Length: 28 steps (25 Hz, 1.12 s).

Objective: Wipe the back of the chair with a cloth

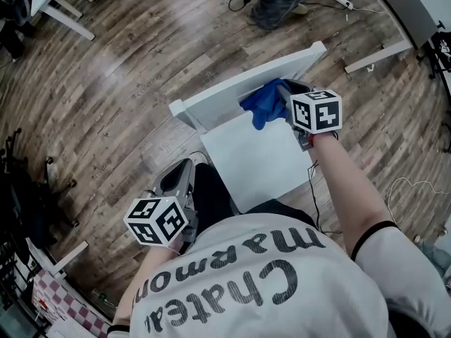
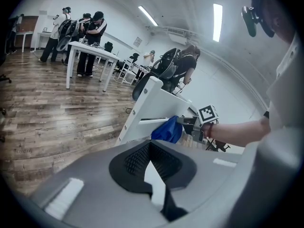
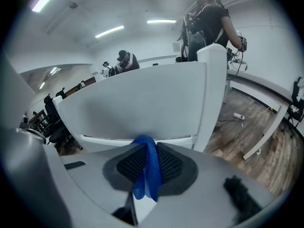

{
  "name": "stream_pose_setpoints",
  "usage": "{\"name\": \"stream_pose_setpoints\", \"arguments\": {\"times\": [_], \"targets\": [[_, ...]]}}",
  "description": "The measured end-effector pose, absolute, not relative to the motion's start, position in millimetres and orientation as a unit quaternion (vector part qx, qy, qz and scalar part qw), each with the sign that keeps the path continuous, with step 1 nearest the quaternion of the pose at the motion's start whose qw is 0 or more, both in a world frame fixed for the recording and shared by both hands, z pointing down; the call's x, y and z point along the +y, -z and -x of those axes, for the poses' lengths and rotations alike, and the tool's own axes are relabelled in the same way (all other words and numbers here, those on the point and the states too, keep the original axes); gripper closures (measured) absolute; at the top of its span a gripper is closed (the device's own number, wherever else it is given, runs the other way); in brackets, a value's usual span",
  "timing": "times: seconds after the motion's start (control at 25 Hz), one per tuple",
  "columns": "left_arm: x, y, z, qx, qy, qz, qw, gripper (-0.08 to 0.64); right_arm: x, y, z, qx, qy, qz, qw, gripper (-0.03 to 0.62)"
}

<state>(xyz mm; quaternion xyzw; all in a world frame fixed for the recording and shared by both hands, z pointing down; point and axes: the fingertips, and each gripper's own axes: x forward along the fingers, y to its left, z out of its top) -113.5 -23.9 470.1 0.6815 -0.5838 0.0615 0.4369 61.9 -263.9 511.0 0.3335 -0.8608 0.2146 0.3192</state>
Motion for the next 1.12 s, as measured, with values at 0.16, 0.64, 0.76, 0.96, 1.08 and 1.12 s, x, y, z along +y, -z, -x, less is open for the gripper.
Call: {"name": "stream_pose_setpoints", "arguments": {"times": [0.16,0.64,0.76,0.96,1.08,1.12], "targets": [[-24.0,-469.7,114.2,-0.584,-0.064,-0.680,0.438,0.554,-273.5,-510.6,-72.8,-0.855,-0.217,-0.343,0.323,0.518],[-25.2,-471.7,116.4,-0.587,-0.069,-0.677,0.439,0.554,-302.2,-508.6,-112.2,-0.827,-0.235,-0.401,0.317,0.518],[-25.0,-472.3,114.0,-0.585,-0.067,-0.677,0.441,0.554,-310.9,-506.5,-126.9,-0.817,-0.248,-0.424,0.303,0.518],[-23.3,-475.4,116.5,-0.588,-0.064,-0.672,0.446,0.554,-306.2,-505.7,-125.6,-0.818,-0.253,-0.423,0.297,0.522],[-20.8,-479.0,119.3,-0.590,-0.054,-0.664,0.457,0.554,-287.5,-511.0,-108.1,-0.822,-0.270,-0.409,0.290,0.523],[-20.3,-480.1,119.6,-0.590,-0.051,-0.662,0.460,0.554,-279.6,-513.4,-99.9,-0.824,-0.278,-0.401,0.287,0.523]]}}
